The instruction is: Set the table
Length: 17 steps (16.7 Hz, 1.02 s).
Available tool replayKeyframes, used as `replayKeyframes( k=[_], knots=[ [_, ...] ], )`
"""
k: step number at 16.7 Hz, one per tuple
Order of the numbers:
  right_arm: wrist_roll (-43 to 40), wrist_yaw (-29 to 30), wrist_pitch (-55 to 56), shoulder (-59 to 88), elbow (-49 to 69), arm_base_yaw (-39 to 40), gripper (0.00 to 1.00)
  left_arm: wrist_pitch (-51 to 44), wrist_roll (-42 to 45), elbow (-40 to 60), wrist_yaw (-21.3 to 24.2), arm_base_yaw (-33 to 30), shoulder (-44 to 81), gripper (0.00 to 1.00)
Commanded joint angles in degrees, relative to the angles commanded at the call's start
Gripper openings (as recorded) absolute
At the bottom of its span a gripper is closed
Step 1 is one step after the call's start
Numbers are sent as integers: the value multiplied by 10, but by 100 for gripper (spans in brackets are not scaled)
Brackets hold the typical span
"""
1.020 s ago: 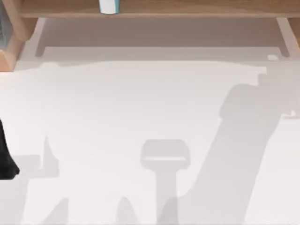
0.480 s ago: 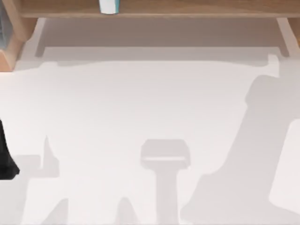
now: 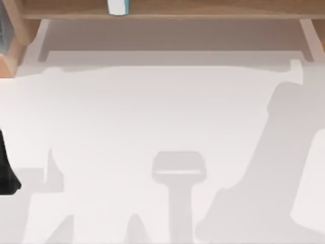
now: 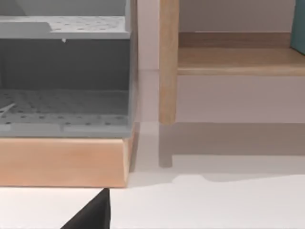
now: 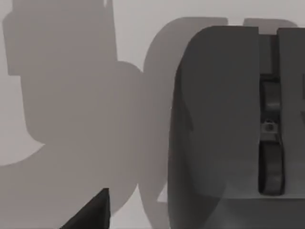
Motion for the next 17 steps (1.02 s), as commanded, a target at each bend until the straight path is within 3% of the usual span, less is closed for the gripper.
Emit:
replayKeyframes(
  k=[17],
  knots=[
    [2, 1, 49, 13, -36, 1, 100, 0, 0, 0, 0, 0, 0, 100]
  ],
)
